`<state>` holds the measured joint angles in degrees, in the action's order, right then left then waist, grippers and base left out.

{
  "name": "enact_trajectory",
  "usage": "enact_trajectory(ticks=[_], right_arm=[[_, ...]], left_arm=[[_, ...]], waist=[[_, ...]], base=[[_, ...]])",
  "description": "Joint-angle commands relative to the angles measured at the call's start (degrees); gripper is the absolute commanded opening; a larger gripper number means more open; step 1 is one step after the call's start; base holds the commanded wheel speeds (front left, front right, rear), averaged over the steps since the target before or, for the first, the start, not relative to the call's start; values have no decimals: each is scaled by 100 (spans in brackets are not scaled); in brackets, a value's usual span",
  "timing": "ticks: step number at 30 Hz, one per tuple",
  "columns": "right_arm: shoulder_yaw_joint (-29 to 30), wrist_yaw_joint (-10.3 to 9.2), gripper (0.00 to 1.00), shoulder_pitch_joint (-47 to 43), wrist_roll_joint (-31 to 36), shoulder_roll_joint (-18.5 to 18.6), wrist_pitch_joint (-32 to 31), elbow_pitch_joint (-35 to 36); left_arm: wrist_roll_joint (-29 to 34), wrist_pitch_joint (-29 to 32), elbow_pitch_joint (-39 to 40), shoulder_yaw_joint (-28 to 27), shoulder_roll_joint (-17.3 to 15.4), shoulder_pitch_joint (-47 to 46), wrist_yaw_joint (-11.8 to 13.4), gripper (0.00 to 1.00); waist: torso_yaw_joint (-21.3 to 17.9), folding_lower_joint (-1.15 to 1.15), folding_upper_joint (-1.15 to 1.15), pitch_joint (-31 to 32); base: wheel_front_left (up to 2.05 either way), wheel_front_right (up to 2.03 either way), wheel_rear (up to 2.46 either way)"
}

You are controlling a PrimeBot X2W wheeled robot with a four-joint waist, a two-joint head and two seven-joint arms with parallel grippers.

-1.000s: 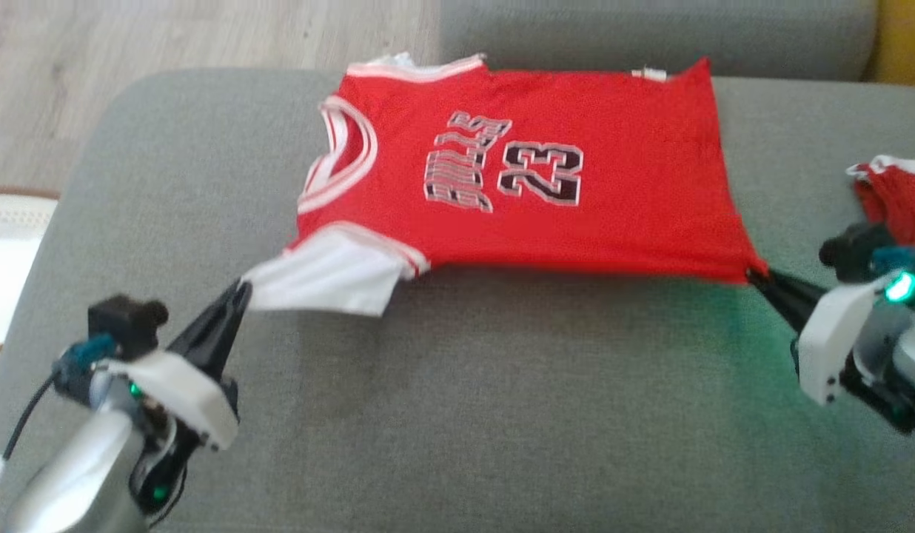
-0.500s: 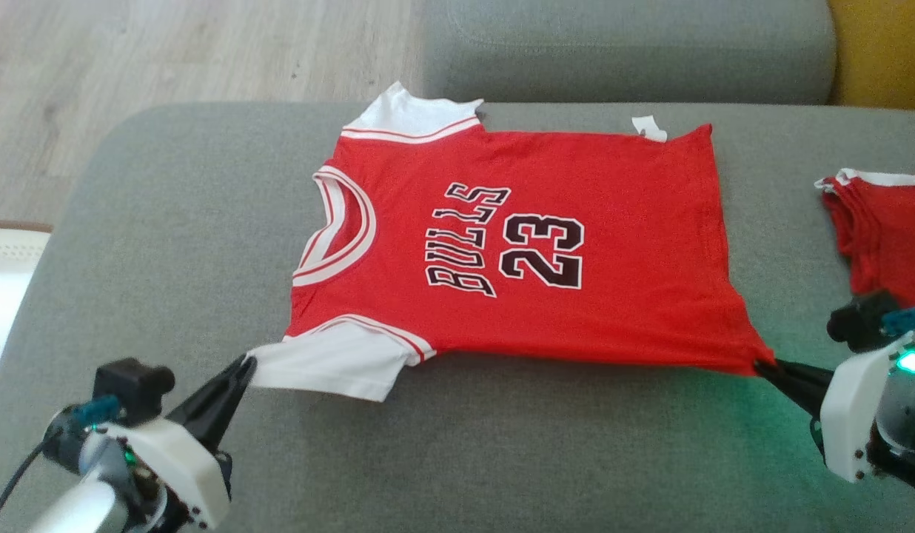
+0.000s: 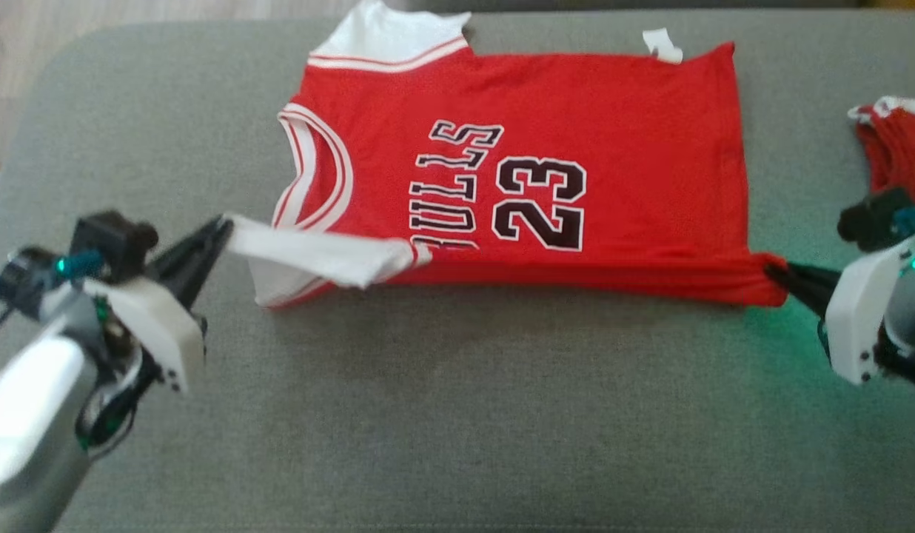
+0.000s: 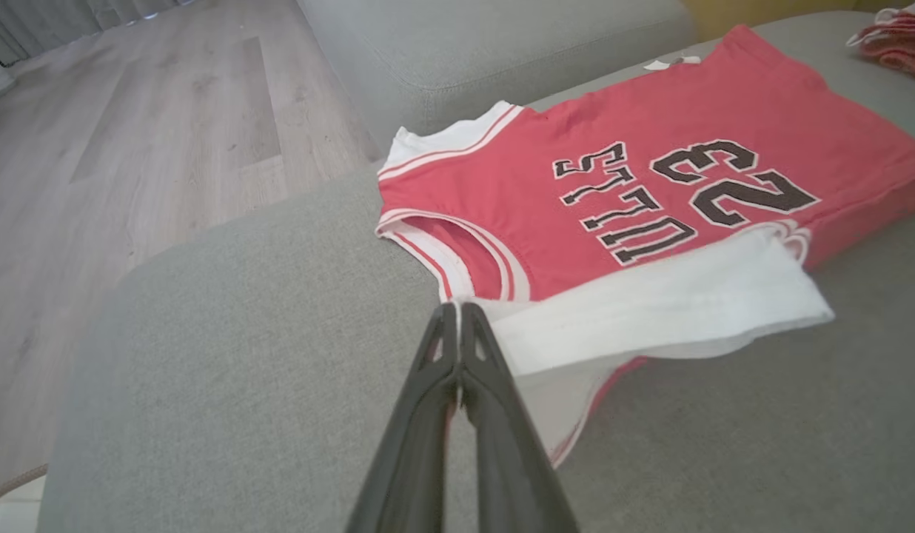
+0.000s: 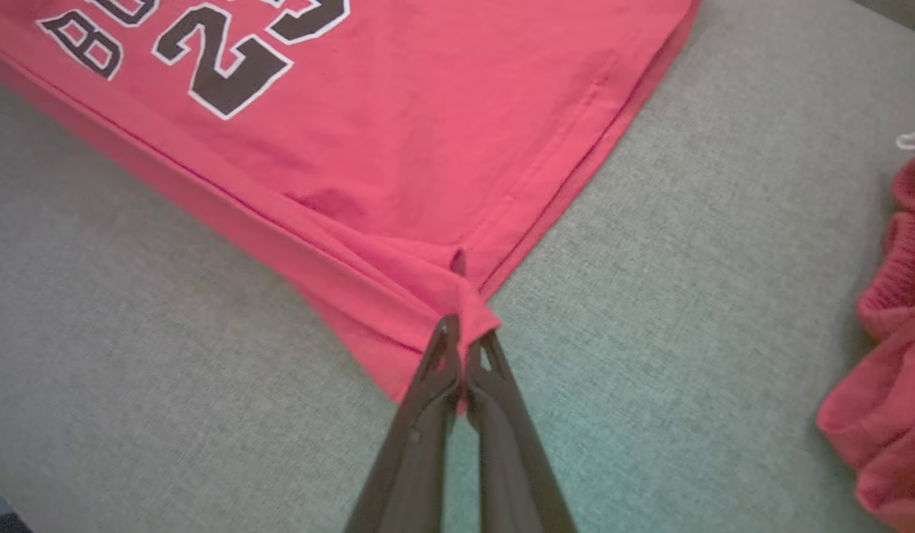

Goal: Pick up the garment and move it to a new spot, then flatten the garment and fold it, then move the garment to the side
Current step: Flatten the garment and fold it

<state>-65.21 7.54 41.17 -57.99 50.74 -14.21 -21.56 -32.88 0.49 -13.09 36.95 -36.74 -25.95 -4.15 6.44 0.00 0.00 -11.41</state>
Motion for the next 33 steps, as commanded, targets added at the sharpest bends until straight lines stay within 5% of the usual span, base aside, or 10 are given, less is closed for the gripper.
enact_trajectory(ticks=[1, 21, 22, 23, 33], right_arm=[[109, -5, 0, 117, 68, 123, -37, -14], [5, -5, 0, 904, 370, -289, -147, -366], [14, -5, 74, 922, 373, -318, -102, -402], [33, -5, 100, 933, 362, -356, -50, -444], [895, -5, 100, 774, 560, -881, 1742, -970]], left_arm=[[65, 12, -5, -229, -208, -486, -51, 0], [804, -184, -1739, 769, 132, -2603, -327, 2], [894, -258, -1843, 849, 152, -2675, -328, 55], [918, -339, -1967, 872, 199, -2727, -326, 100], [443, -1419, -2792, 247, 883, -2559, 381, 100]], waist=[[-44, 0, 0, -188], [-201, 0, 0, -759], [-207, 0, 0, -773], [-214, 0, 0, -785], [-152, 0, 0, -470]], base=[[0, 0, 0], [0, 0, 0], [0, 0, 0], [0, 0, 0], [0, 0, 0]])
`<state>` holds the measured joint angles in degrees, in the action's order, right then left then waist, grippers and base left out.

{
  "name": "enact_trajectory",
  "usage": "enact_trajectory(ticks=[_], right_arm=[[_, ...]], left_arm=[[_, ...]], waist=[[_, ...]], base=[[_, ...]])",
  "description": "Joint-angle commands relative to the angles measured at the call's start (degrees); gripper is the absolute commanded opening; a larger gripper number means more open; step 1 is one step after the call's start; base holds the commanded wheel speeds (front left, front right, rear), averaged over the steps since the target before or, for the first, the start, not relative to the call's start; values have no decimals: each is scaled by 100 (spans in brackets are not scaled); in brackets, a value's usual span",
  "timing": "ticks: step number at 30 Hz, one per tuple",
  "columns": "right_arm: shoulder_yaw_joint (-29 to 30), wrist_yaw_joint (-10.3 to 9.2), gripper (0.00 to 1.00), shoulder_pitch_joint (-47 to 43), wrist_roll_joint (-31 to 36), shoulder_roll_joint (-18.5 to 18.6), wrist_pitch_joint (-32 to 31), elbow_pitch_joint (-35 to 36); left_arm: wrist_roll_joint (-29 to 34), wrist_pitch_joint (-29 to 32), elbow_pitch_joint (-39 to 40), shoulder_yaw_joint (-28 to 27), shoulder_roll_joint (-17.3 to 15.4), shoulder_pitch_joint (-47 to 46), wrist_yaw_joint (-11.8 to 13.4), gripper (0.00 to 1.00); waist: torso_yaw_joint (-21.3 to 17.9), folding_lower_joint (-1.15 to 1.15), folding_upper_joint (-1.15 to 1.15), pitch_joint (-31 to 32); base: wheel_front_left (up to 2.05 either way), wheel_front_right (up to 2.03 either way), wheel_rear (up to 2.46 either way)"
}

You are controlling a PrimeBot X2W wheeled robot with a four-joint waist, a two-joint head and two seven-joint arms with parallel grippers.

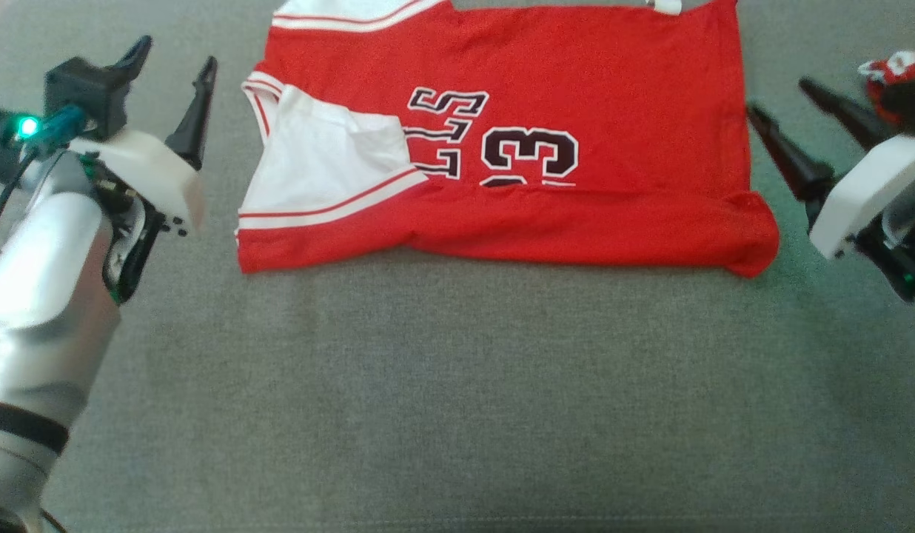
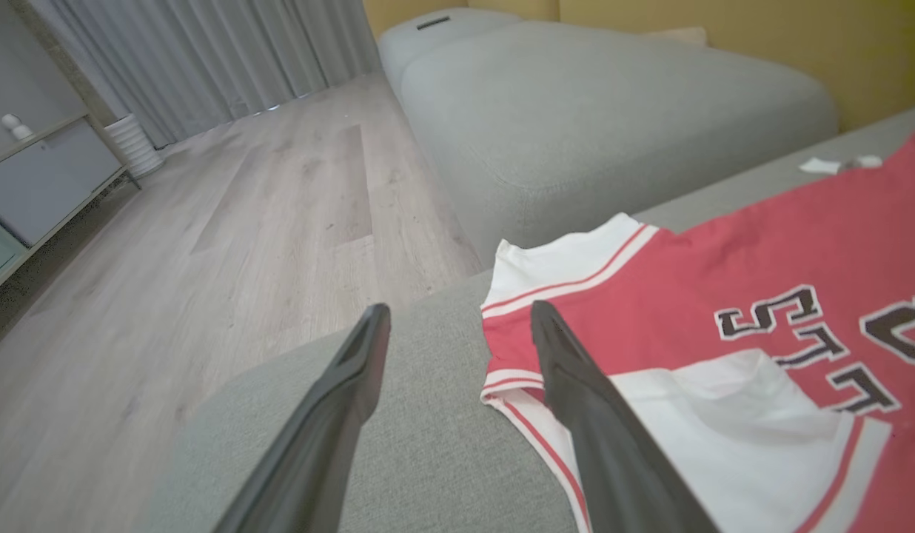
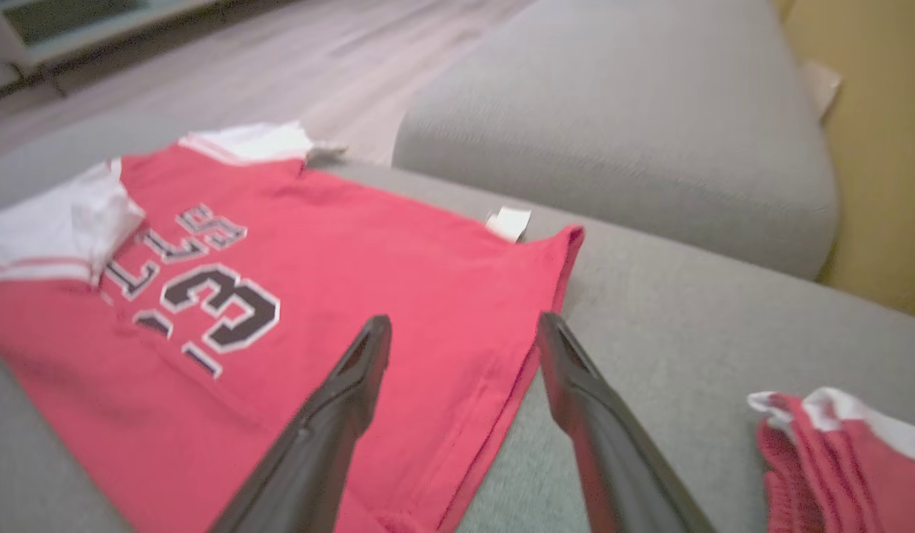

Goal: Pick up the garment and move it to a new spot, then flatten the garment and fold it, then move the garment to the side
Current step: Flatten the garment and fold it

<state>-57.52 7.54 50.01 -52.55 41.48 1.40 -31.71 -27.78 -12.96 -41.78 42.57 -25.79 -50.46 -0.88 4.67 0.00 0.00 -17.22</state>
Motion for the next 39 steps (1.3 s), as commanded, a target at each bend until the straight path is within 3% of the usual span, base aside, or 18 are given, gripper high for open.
enact_trajectory(ticks=[1, 5, 10, 18, 21, 27, 32, 39], right_arm=[[281, -5, 100, -173, 31, -37, 425, -18], [960, -5, 100, -482, 180, -415, 1182, -223], [2043, -5, 100, -1066, 776, -984, 1353, -104], [3963, -5, 100, -2643, 2187, -2223, 1358, 767], [4433, -5, 100, -3064, 2582, -2671, 1359, 1080], [4775, -5, 100, -3465, 2814, -3184, 1359, 1392], [4779, -5, 100, -3480, 2995, -3302, 1345, 1592], [4817, -5, 100, -3366, 3065, -3302, 1257, 1765]], left_arm=[[-154, -128, 102, -423, -155, -16, 109, 100], [-420, -198, 668, -1053, 45, 467, 360, 100], [-373, -202, 2080, -2275, 423, 1578, 696, 100], [225, -203, 3132, -3350, 1322, 3221, 566, 100], [436, -203, 3165, -3642, 1639, 3550, 466, 100], [758, -203, 2974, -4021, 1989, 3779, 262, 100], [1176, -204, 2309, -4108, 2100, 3569, 47, 100], [1390, -204, 1125, -4116, 1992, 2962, -75, 100]], waist=[[36, 0, 0, 184], [62, 0, 0, 486], [30, 0, 0, 798], [-64, 0, 0, 1110], [-89, 0, 0, 1128], [-182, 0, 0, 1036], [-318, 0, 0, 793], [-504, 0, 0, 486]], base=[[0, 0, 0], [0, 0, 0], [0, 0, 0], [0, 0, 0], [0, 0, 0], [0, 0, 0], [0, 0, 0], [0, 0, 0]])
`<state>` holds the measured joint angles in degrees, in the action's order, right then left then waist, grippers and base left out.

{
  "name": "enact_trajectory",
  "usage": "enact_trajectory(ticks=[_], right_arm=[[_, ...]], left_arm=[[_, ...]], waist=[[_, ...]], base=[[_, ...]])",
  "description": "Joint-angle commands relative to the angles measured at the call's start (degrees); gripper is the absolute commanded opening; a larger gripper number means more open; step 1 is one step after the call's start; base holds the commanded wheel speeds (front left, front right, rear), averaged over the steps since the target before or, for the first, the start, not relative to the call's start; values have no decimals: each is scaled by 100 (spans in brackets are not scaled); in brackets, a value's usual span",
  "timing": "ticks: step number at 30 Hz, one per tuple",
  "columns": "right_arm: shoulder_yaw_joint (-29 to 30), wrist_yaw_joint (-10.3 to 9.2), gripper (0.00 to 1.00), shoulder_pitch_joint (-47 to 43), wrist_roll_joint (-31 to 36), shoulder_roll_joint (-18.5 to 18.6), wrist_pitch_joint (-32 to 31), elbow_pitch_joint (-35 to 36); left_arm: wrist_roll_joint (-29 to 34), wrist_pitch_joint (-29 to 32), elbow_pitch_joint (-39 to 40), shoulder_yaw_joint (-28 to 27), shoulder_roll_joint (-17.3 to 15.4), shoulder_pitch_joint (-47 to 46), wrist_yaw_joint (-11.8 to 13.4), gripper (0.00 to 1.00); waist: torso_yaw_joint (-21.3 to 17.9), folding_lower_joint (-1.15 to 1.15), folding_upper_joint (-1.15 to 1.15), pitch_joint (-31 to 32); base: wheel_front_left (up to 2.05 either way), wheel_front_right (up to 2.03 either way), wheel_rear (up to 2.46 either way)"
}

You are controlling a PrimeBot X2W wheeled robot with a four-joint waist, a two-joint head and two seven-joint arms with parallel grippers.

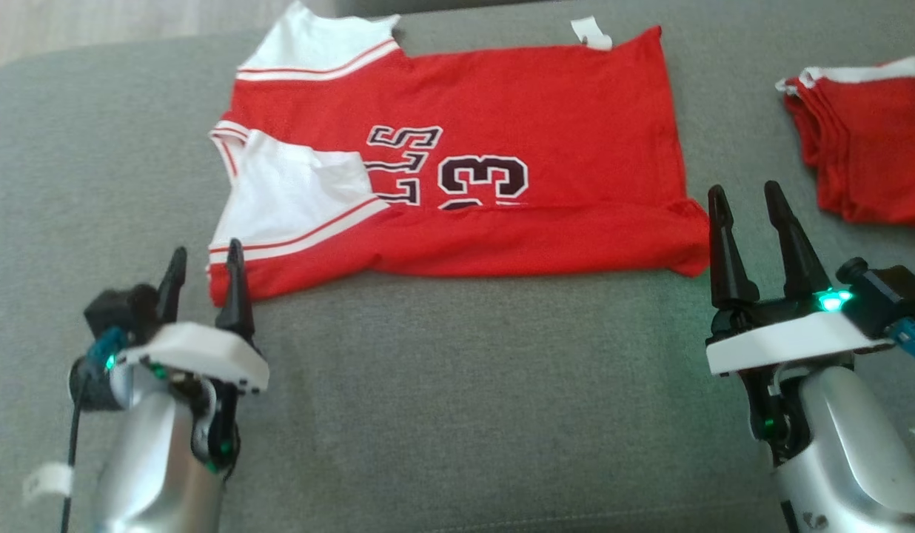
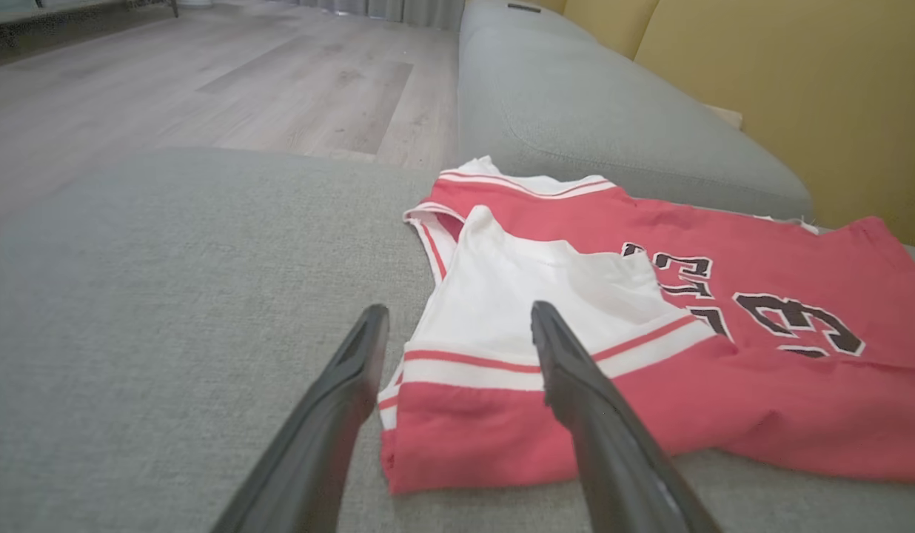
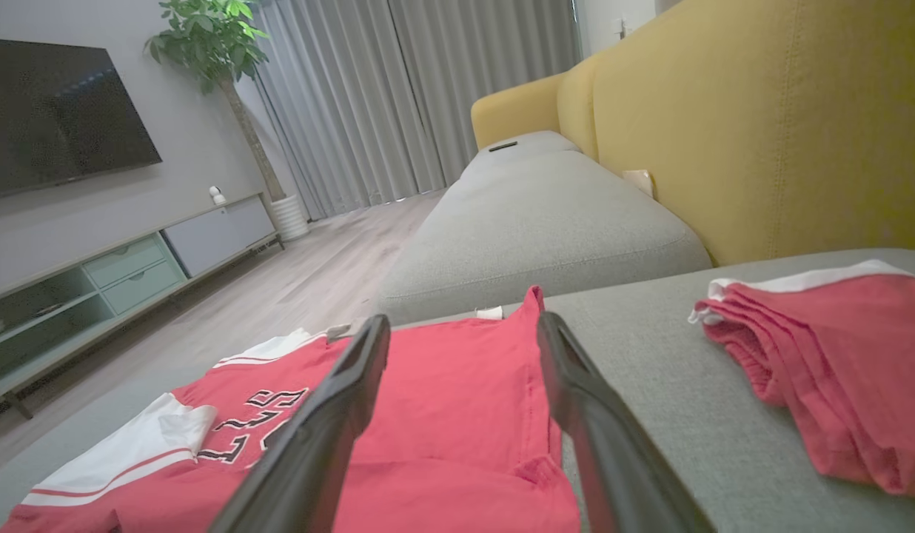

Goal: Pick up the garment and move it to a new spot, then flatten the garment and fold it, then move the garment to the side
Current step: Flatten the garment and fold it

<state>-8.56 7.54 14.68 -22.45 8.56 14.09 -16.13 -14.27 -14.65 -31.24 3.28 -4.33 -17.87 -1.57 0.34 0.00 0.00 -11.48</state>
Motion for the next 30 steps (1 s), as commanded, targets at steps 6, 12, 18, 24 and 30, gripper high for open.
enact_trajectory(ticks=[6, 12, 18, 24, 30], right_arm=[[-53, -5, 100, 204, 65, -24, -39, 215], [-45, -5, 100, 236, 81, -32, -45, 197], [44, -5, 100, 247, 200, -24, -210, 38], [350, -5, 100, 285, 522, -128, -655, -352], [610, -5, 100, 382, 738, -254, -1087, -788]], left_arm=[[142, 87, -1091, -63, -301, -778, -50, 100], [213, 128, -1828, -16, -382, -1099, 107, 100], [266, 212, -2376, 143, -352, -1306, 62, 38], [248, -7, -2139, 166, -284, -1433, 0, 0], [288, -32, -1194, 131, -197, -1276, -82, 0]], waist=[[-157, 0, 0, -244], [-195, 0, 0, -304], [-179, 0, 0, -304], [-10, 0, 0, -254], [208, 0, 0, -226]], base=[[0, 0, 0], [0, 0, 0], [0, 0, 0], [0, 0, 0], [0, 0, 0]])
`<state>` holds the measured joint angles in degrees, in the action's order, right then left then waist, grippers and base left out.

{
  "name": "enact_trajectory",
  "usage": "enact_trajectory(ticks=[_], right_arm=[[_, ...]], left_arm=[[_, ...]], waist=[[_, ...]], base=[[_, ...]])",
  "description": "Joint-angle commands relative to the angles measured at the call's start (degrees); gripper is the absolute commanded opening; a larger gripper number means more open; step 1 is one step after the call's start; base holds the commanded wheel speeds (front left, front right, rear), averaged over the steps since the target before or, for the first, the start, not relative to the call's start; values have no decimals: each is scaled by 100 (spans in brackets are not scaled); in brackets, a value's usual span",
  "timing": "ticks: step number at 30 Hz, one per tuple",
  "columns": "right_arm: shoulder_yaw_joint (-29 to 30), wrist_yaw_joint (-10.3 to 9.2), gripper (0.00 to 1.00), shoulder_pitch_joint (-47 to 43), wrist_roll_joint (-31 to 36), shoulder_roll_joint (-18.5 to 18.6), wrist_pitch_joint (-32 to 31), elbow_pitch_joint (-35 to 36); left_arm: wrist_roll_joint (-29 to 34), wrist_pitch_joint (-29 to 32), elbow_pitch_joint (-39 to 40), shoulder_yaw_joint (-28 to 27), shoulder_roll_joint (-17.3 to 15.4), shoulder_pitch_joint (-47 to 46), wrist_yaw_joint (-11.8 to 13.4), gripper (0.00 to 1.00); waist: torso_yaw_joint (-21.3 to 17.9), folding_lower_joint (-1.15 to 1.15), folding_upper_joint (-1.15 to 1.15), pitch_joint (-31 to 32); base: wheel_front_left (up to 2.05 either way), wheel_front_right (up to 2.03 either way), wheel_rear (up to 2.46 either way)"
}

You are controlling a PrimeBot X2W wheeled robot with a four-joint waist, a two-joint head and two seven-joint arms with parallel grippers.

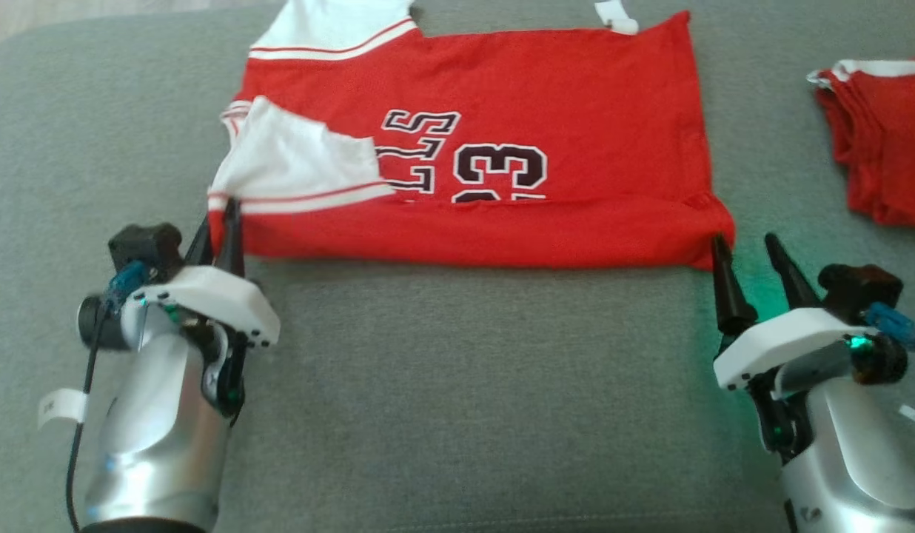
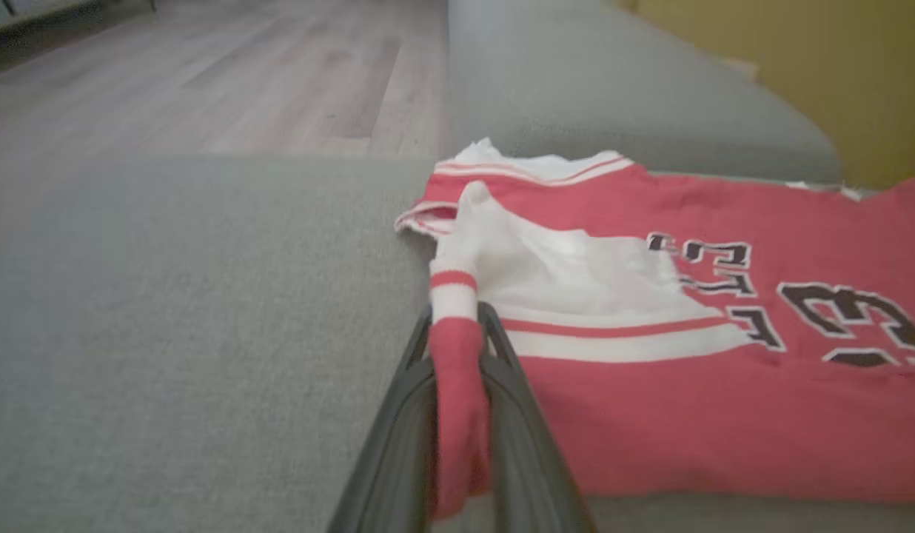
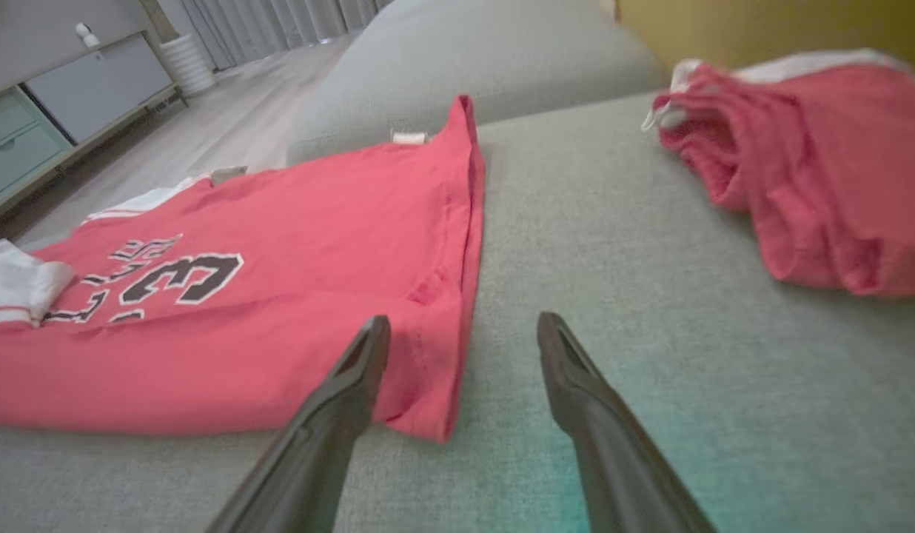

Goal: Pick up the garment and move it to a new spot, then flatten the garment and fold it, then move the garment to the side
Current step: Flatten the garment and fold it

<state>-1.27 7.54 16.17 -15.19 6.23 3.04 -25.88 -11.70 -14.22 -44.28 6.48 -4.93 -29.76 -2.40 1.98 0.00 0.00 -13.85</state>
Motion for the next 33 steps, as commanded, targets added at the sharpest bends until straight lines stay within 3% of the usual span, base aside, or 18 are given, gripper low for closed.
enact_trajectory(ticks=[1, 7, 11, 15, 16, 17, 25, 33], right_arm=[[-72, -5, 100, 263, -9, -62, -68, 81], [156, -5, 100, 525, -160, -229, -425, -540], [404, -5, 100, 731, -327, -299, -663, -1045], [298, -5, 100, 895, -326, -322, -731, -1353], [245, -5, 45, 920, -305, -324, -703, -1391], [200, -5, 0, 936, -258, -325, -643, -1415], [89, -5, 0, 968, 133, -142, -263, -1444], [-47, -5, 0, 673, -75, 299, -477, -1114]], left_arm=[[55, -75, 325, -181, -116, -17, -26, 0], [193, -76, 1211, -73, -7, 317, -192, 0], [259, -77, 1394, -10, 36, 409, -249, 0], [302, -77, 1408, 50, 70, 437, -287, 0], [310, -77, 1399, 53, 75, 443, -291, 0], [319, -77, 1381, 50, 78, 453, -293, 0], [351, -77, 1077, -26, 62, 617, -295, 0], [319, -77, 850, -46, 48, 889, -336, 0]], waist=[[83, 0, 0, 13], [292, 0, 0, -14], [372, 0, 0, -44], [402, 0, 0, -55], [401, 0, 0, -47], [395, 0, 0, -31], [276, 0, 0, 241], [173, 0, 0, 693]], base=[[0, 0, 0], [0, 0, 0], [0, 0, 0], [0, 0, 0], [0, 0, 0], [0, 0, 0], [0, 0, 0], [0, 0, 0]])
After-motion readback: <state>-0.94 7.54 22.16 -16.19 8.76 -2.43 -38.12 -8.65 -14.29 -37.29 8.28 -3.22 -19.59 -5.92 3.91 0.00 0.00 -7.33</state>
